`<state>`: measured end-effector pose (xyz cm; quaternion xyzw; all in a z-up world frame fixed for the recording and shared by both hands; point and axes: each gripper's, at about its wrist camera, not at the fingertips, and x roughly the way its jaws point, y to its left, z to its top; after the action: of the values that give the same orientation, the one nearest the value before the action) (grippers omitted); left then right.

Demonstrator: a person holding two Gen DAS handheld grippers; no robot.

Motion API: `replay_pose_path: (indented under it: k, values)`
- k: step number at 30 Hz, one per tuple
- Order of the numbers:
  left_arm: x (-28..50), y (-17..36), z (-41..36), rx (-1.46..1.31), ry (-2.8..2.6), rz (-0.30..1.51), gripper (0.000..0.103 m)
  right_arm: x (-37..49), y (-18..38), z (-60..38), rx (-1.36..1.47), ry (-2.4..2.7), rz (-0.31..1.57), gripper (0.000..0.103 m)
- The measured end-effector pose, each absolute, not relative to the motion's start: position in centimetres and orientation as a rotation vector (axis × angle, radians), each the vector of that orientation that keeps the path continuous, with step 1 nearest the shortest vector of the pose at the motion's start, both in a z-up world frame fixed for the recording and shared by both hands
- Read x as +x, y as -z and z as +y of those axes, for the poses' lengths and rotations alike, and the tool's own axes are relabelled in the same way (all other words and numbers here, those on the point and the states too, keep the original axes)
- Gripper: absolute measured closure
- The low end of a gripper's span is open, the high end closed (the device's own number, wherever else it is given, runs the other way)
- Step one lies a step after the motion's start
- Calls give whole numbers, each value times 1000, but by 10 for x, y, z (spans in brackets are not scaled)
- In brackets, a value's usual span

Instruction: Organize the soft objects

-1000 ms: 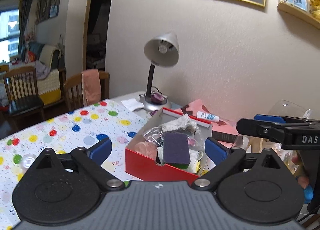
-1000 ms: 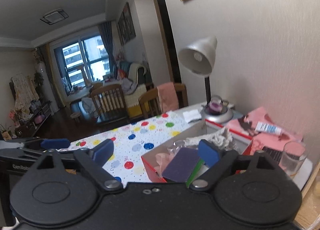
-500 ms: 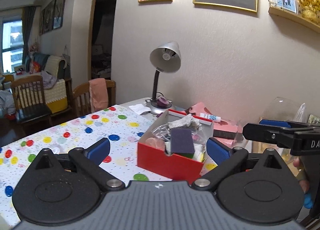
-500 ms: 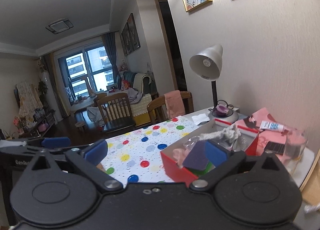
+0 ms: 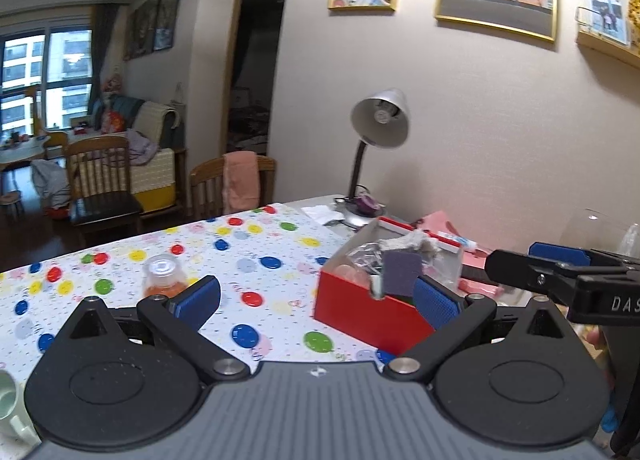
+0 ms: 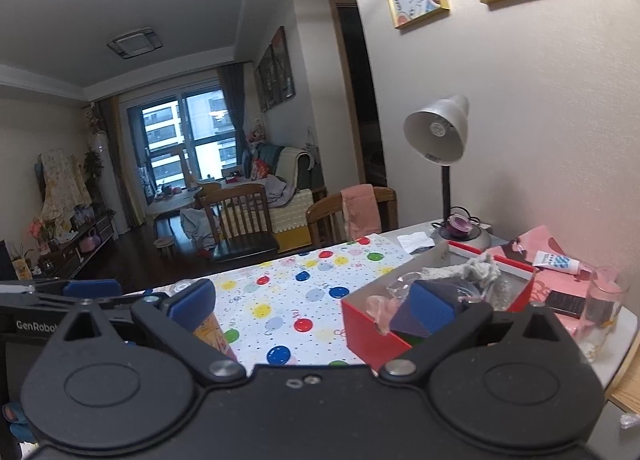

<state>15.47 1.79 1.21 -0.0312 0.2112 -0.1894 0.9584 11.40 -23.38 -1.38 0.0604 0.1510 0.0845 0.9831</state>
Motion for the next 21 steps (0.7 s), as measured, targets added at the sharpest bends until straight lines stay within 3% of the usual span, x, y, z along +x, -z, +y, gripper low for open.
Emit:
replay_pose_path:
  k: [21]
  values:
    - [143,-11,43,-69,300,430,0,126,18,-199,88,-262,313,0]
